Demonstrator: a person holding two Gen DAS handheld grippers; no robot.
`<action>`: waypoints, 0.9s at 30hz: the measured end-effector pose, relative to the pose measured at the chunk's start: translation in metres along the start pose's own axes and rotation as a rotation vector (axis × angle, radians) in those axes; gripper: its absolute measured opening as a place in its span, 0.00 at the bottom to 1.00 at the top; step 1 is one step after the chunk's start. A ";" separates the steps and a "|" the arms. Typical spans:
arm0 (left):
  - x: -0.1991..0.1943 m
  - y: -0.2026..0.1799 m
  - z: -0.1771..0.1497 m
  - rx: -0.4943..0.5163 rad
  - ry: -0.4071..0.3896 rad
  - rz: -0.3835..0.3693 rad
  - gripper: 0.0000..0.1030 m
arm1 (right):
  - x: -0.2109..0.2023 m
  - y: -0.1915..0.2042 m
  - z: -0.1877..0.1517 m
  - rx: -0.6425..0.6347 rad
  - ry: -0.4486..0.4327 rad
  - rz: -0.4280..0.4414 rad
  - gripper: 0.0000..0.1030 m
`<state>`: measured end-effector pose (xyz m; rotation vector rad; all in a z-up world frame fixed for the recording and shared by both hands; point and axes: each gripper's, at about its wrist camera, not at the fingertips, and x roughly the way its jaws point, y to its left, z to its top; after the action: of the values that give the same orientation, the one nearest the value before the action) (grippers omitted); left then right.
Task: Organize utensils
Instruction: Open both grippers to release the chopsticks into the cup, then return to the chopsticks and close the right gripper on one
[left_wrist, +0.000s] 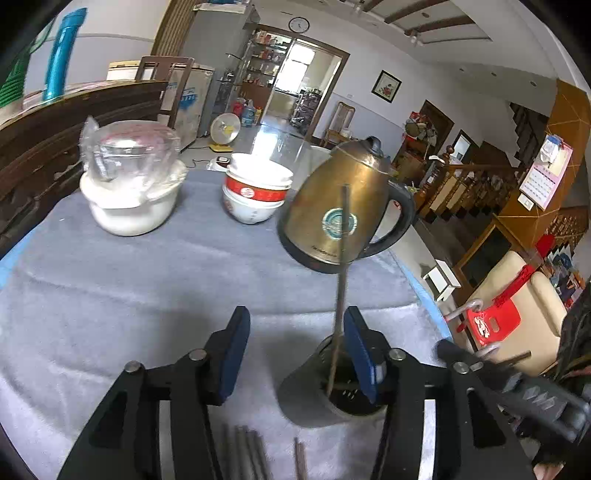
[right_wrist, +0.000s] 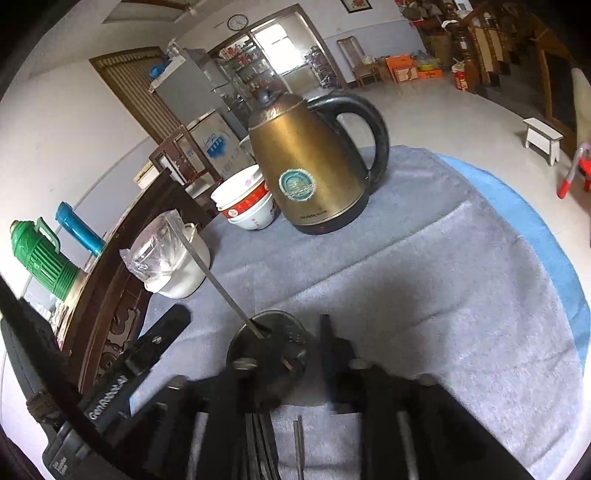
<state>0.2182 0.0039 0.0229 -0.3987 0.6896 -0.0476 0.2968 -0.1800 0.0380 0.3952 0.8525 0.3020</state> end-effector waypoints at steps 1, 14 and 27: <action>-0.005 0.004 -0.002 -0.006 -0.003 0.000 0.54 | -0.007 -0.002 0.000 0.008 -0.021 0.002 0.63; -0.061 0.072 -0.061 -0.042 0.123 0.065 0.64 | -0.092 -0.014 -0.043 0.022 -0.109 0.043 0.66; -0.058 0.106 -0.148 -0.082 0.355 0.151 0.64 | 0.008 -0.005 -0.147 -0.075 0.390 -0.022 0.36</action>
<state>0.0712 0.0609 -0.0845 -0.4201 1.0734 0.0545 0.1883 -0.1496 -0.0565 0.2594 1.2222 0.3967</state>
